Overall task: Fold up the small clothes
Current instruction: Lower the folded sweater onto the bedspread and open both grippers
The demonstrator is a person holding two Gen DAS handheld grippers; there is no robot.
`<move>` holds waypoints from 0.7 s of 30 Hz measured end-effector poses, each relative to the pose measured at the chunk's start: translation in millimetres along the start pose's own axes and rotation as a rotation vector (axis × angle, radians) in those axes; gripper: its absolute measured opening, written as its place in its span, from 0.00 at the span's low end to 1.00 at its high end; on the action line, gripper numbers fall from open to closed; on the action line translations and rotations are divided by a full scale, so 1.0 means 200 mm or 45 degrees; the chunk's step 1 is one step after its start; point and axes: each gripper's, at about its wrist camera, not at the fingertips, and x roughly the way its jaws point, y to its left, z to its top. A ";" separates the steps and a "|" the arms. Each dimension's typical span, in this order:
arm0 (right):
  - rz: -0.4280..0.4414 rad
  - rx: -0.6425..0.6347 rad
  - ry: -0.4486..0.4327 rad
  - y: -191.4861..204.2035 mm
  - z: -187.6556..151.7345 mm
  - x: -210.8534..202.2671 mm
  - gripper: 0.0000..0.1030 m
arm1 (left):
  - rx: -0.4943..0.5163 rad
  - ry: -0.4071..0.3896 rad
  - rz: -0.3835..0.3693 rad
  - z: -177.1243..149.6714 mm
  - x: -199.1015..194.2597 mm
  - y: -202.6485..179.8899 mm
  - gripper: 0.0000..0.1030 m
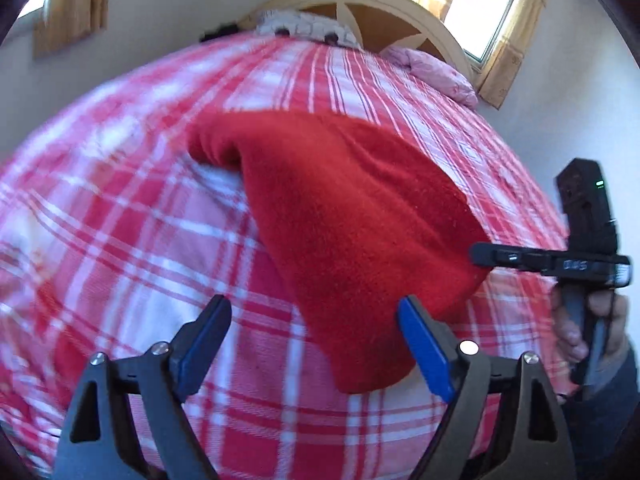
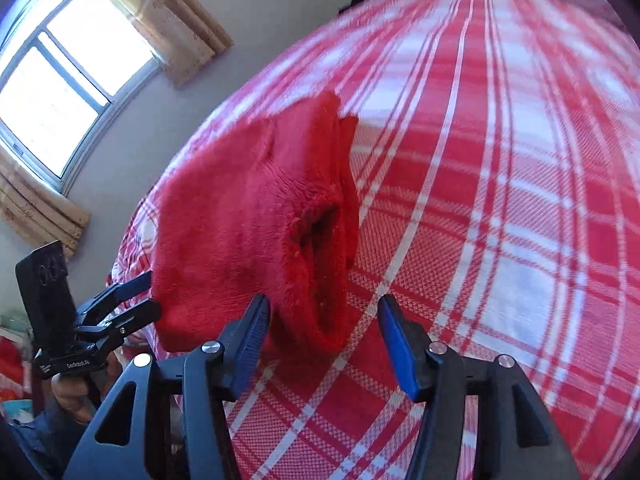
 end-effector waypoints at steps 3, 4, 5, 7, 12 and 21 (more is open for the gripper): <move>-0.098 -0.042 -0.145 0.08 -0.05 -0.15 0.56 | 0.078 -0.114 0.113 0.01 -0.10 -0.03 0.86; -0.134 -0.061 -0.203 0.11 -0.08 -0.21 0.58 | 0.088 -0.152 0.128 0.01 -0.14 -0.03 0.86; -0.173 -0.087 -0.261 0.17 -0.09 -0.25 0.59 | 0.093 -0.182 0.134 0.02 -0.17 -0.04 0.88; -0.242 -0.146 -0.365 0.29 -0.14 -0.33 0.60 | 0.116 -0.270 0.160 0.03 -0.26 -0.07 0.96; -0.345 -0.308 -0.587 0.53 -0.23 -0.56 0.61 | 0.194 -0.396 0.163 0.08 -0.38 -0.16 0.99; -0.383 -0.334 -0.734 0.69 -0.31 -0.72 0.71 | 0.225 -0.476 0.147 0.08 -0.50 -0.19 1.00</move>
